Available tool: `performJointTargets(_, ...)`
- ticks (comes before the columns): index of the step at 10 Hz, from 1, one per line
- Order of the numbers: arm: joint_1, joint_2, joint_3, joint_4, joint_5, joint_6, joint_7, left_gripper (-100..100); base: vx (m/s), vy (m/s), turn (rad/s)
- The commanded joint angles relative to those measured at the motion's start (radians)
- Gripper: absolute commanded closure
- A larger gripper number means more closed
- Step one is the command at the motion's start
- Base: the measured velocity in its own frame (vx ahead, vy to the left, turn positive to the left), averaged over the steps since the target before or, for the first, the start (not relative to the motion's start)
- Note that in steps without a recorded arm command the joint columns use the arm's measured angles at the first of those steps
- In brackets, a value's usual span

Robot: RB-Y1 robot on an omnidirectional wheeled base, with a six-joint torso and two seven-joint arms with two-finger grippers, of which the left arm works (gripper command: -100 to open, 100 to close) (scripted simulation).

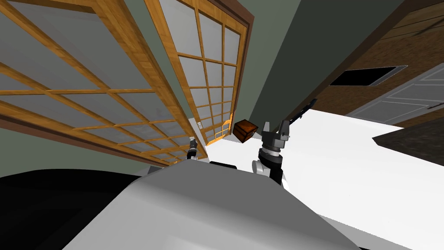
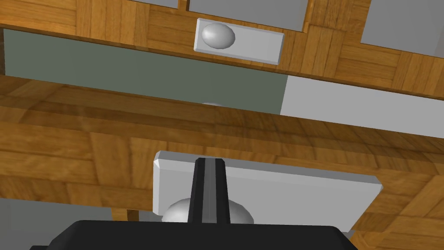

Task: Pull the door open

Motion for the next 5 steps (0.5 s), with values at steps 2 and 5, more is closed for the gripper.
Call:
performJointTargets(2,-0.006,-0.001,-0.006,0.004,0.018,-0.002,0.051,-100,-0.061,0.006,-0.064)
performJointTargets(5,-0.015,-0.004,-0.016,0.009,0.045,-0.004,0.132,-100,-0.067,0.019,-0.021)
